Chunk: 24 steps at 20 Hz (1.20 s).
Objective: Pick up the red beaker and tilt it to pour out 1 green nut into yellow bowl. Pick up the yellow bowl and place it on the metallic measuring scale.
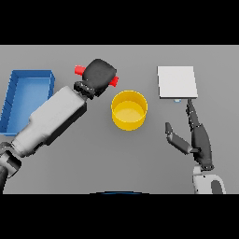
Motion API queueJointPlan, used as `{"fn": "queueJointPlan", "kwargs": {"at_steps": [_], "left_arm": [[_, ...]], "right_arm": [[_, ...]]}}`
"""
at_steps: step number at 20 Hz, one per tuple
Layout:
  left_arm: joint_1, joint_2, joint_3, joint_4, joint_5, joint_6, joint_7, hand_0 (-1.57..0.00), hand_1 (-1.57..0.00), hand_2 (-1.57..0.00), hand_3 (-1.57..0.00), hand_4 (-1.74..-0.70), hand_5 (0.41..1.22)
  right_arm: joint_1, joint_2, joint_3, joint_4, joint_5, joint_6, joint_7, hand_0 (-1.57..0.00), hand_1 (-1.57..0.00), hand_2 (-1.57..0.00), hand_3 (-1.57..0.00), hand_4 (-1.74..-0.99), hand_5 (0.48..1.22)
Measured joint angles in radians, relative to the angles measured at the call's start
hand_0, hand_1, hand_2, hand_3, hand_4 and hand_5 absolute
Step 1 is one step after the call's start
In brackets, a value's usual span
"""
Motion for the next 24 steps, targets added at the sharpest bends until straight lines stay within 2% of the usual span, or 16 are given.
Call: {"fn": "queueJointPlan", "kwargs": {"at_steps": [2,3,6,8,12,13,16,20,24], "left_arm": [[-0.032,-0.013,-0.059,0.033,-0.036,-0.017,-0.042,-1.57,-1.57,-1.57,-1.38,-1.71,1.217],[-0.055,-0.021,-0.083,0.041,-0.047,-0.034,-0.06,-1.57,-1.57,-1.57,-1.42,-1.72,1.218],[-0.101,-0.016,-0.165,0.079,-0.101,-0.057,-0.108,-1.57,-1.57,-1.57,-1.49,-1.73,1.219],[-0.133,-0.028,-0.225,0.105,-0.141,-0.09,-0.116,-1.57,-1.57,-1.57,-1.52,-1.73,1.22],[-0.186,-0.031,-0.307,0.123,-0.195,-0.122,-0.133,-1.57,-1.57,-1.57,-1.55,-1.74,1.221],[-0.202,-0.028,-0.329,0.125,-0.205,-0.132,-0.148,-1.57,-1.57,-1.57,-1.55,-1.74,1.221],[-0.247,-0.04,-0.372,0.16,-0.231,-0.125,-0.166,-1.57,-1.57,-1.57,-1.56,-1.74,1.221],[-0.308,-0.066,-0.449,0.212,-0.269,-0.158,-0.2,-1.57,-1.57,-1.57,-1.57,-1.73,1.221],[-0.346,-0.07,-0.52,0.222,-0.3,-0.157,-0.233,-1.57,-1.57,-1.57,-1.57,-1.73,1.221]], "right_arm": [[0.003,0.002,-0.004,0.009,-0.009,0.003,-0.019,0.0,0.0,0.0,0.0,-1.295,0.664],[-0.013,0.012,-0.004,0.012,-0.016,0.001,-0.005,0.0,0.0,0.0,0.0,-1.294,0.657],[0.001,0.022,-0.007,0.022,-0.028,0.001,-0.027,0.0,0.0,0.0,0.0,-1.29,0.644],[0.006,0.019,-0.012,0.015,-0.028,-0.003,-0.042,0.0,0.0,0.0,0.0,-1.291,0.634],[-0.009,0.025,-0.006,0.029,-0.01,-0.014,-0.017,0.0,0.0,0.0,0.0,-1.286,0.618],[0.006,0.023,-0.007,0.019,-0.01,-0.015,-0.034,0.0,0.0,0.0,0.0,-1.278,0.609],[-0.002,0.031,0.002,0.025,0.016,-0.032,-0.008,0.0,0.0,0.0,0.0,-1.27,0.588],[-0.001,0.024,0.002,0.025,0.038,-0.047,-0.006,0.0,0.0,0.0,0.0,-1.225,0.583],[-0.004,0.022,0.0,0.035,0.042,-0.05,-0.013,0.0,0.0,0.0,0.0,-1.206,0.591]]}}
